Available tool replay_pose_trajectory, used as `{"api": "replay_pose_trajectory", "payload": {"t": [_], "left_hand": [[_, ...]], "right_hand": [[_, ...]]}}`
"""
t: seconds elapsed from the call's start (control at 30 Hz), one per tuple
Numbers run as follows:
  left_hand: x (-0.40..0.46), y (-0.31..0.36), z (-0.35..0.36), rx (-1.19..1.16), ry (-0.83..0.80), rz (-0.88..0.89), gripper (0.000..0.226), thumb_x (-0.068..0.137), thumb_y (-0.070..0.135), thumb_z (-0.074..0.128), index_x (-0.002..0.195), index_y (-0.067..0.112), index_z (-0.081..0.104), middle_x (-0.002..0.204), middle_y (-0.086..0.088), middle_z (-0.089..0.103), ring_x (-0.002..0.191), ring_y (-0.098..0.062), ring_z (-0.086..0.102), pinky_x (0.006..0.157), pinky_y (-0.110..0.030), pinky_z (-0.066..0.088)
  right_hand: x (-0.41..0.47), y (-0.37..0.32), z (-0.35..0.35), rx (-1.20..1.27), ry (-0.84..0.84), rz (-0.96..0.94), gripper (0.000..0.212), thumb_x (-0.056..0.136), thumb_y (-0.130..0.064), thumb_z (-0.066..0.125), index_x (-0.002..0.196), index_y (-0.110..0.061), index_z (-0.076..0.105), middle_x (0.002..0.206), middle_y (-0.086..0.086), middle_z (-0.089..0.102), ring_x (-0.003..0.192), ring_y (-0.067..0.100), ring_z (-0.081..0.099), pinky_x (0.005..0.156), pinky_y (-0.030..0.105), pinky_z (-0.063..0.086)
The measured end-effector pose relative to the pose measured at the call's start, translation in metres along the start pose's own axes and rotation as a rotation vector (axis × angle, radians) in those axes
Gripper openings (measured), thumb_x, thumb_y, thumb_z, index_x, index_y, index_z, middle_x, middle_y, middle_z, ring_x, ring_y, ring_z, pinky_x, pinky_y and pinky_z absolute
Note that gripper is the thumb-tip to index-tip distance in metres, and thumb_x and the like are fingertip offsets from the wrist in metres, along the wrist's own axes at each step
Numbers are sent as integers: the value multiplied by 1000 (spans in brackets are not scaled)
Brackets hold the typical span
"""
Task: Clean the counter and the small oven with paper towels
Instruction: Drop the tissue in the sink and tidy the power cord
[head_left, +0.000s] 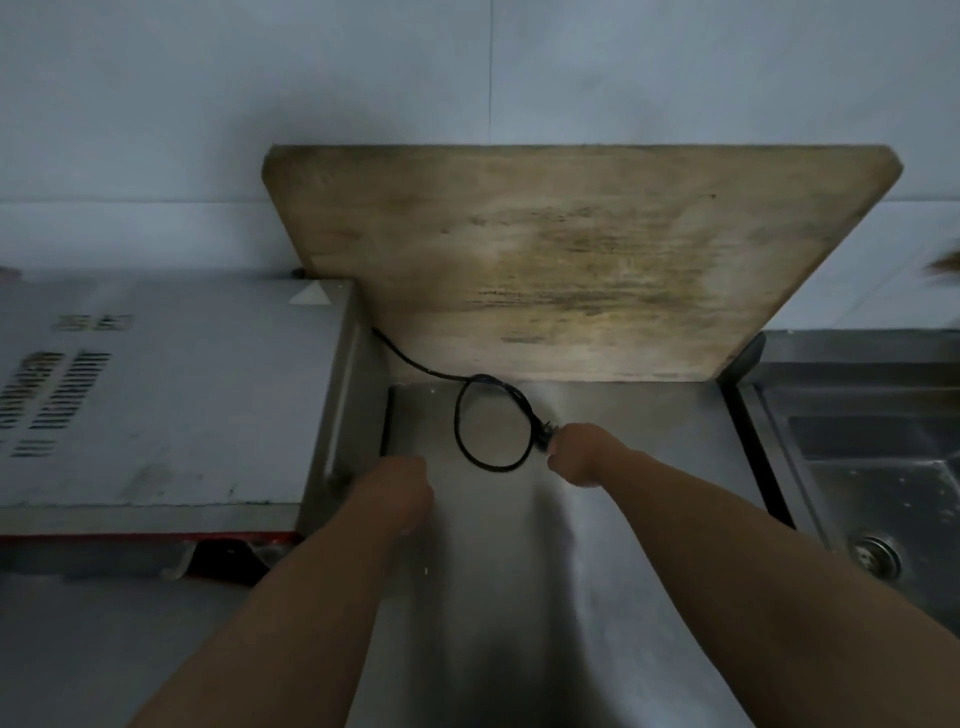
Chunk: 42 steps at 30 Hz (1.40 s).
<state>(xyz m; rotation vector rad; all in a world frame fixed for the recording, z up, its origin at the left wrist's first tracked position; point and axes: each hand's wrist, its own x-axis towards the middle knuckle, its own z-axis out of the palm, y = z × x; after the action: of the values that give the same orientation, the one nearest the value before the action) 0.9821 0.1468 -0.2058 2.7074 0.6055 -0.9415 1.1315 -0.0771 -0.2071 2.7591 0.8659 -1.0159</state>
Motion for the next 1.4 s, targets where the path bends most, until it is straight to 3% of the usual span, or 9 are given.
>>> {"api": "replay_pose_trajectory", "payload": {"t": [0.2,0.33,0.47,0.6,0.83,0.93,1.2,1.33,1.4], "left_hand": [[34,19,-12,-23,69,-26,43,100,27,42,138,11,51,144,-13,52,129,-30,52,106,-38,44],[69,46,-23,-13,163,9,48,103,31,39,147,13,42,148,-13,47,133,-31,47,109,-38,40],[99,76,-27,44,205,24,42,101,27,44,139,10,49,141,-15,53,127,-32,52,103,-41,45],[123,93,-21,136,220,31,45,100,24,43,142,7,45,137,-15,56,123,-33,55,99,-43,48],[155,108,-9,165,228,127,46,102,24,40,146,12,41,147,-10,47,131,-27,48,104,-41,45],[164,107,-9,197,272,121,45,102,26,40,144,11,44,147,-11,48,134,-26,45,109,-40,41],[162,95,-33,136,426,85,44,99,25,43,141,11,43,144,-11,45,133,-31,34,108,-40,37],[157,91,-44,174,429,70,46,98,26,42,143,14,41,149,-10,40,137,-31,30,108,-44,36],[156,90,-45,173,418,68,47,98,26,42,144,14,40,150,-10,40,138,-31,30,108,-44,35]], "right_hand": [[34,27,-25,133,107,13,27,94,-26,49,102,-9,69,109,11,66,100,30,62,85,34,50],[66,43,-37,222,160,54,28,97,-17,41,96,-9,68,102,12,63,98,30,62,73,29,44],[93,52,-40,382,193,75,29,98,-12,42,111,-5,67,120,10,62,109,29,58,80,28,42],[125,54,-23,389,157,57,31,97,-20,45,113,-9,70,121,9,64,111,27,59,89,30,47],[166,40,4,423,166,39,31,89,-38,60,106,-12,62,92,4,62,92,25,62,71,31,47],[173,33,5,416,167,44,28,88,-36,62,100,-10,64,96,9,67,90,28,63,72,33,51],[178,32,0,465,121,151,52,81,-34,67,123,-9,50,111,13,63,104,33,61,76,34,49],[181,23,-5,471,136,127,25,83,-40,62,83,-15,57,82,4,59,88,30,64,65,31,46],[187,16,-3,444,151,109,24,84,-40,61,79,-16,59,81,3,60,86,28,65,68,33,50]]}}
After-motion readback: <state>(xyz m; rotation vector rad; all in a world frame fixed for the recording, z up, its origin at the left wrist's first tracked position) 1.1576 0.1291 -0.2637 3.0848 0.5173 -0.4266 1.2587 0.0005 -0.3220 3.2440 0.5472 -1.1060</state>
